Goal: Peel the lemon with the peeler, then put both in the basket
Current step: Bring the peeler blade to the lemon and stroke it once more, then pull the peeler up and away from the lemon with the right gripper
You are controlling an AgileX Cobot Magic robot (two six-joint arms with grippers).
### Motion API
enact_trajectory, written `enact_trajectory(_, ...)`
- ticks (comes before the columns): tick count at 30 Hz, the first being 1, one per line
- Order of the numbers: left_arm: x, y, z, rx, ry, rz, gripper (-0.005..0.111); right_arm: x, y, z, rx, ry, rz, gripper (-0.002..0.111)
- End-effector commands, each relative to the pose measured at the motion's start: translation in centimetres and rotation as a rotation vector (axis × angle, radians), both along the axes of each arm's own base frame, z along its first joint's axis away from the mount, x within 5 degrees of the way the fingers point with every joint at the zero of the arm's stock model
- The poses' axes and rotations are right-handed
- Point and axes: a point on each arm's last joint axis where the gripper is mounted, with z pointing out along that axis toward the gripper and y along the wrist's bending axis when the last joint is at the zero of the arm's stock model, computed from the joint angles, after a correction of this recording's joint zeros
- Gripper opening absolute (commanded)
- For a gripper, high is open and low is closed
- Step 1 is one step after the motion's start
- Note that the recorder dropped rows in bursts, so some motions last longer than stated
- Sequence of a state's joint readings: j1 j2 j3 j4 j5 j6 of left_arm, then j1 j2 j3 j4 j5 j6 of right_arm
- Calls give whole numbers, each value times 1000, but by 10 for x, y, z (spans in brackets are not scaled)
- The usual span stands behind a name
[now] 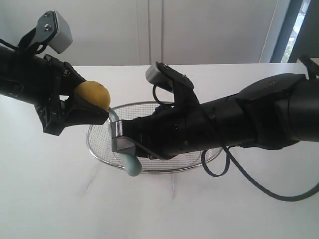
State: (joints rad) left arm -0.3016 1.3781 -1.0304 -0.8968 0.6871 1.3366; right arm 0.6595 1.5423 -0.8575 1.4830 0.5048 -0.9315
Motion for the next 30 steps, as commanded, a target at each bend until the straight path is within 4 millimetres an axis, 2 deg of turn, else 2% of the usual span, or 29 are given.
enact_trajectory(1,-3,-2,1,-30,21,1,0,0,2,3,14,-4,9,0)
enact_trajectory(13,-3,-2,1,-30,22,-1,0,-5,-7,28,41,-94,-29,0)
enact_trajectory(30,-3,-2,1,-30,22,-1,0,-9,-13,42,63,-140,-38,0)
